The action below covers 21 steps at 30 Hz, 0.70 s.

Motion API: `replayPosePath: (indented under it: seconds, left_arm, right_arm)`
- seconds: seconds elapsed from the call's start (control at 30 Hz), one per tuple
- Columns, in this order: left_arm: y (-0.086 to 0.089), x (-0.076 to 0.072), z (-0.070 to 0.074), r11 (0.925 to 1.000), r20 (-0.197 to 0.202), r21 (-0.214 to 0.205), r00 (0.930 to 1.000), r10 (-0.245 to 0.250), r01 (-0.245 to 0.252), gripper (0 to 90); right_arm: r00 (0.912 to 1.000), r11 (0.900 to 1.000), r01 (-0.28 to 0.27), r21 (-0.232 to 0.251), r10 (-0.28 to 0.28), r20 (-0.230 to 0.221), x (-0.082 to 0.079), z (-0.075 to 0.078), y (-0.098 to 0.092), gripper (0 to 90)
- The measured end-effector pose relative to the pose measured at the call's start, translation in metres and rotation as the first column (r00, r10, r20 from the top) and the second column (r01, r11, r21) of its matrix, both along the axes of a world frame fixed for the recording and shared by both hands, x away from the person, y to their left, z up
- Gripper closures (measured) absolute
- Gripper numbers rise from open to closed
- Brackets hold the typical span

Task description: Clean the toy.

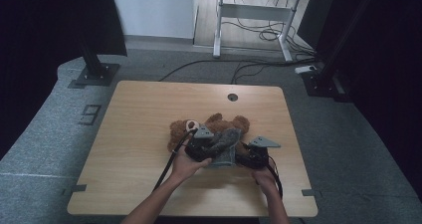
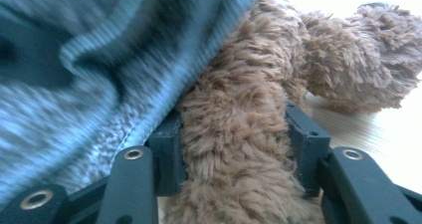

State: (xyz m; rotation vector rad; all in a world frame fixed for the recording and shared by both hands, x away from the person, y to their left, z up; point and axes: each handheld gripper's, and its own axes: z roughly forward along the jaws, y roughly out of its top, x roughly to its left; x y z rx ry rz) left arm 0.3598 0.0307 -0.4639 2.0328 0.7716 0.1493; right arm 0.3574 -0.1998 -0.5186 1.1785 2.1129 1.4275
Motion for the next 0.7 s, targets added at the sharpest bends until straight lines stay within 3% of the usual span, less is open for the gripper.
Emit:
replayPosePath:
  seconds: [0.17, 0.37, 0.5, 0.7]
  left_arm:
    - [0.003, -0.001, -0.008, 0.9999, 0.001, 0.005, 0.9999, 0.013, -0.013, 74.3]
    - [0.021, -0.007, -0.012, 0.9988, 0.001, 0.0, 0.9988, 0.05, -0.05, 74.3]
    - [0.044, -0.011, -0.014, 0.9956, 0.017, 0.009, 0.9955, 0.093, -0.093, 74.2]
    - [0.091, -0.017, -0.014, 0.987, 0.009, -0.024, 0.9872, 0.159, -0.159, 74.3]
  right_arm:
    - [0.9999, 0.9998, -0.017, 0.004, 0.017, 0.003, 0.0, -0.002, -0.002, 55.9]
    - [0.9989, 0.9989, -0.046, -0.005, 0.046, 0.01, -0.002, -0.004, -0.006, 60.1]
    - [0.9982, 0.9982, -0.06, 0.007, 0.06, 0.004, -0.001, -0.006, -0.009, 61.0]
    - [0.9978, 0.9977, -0.066, 0.009, 0.066, 0.005, -0.001, -0.006, -0.009, 60.9]
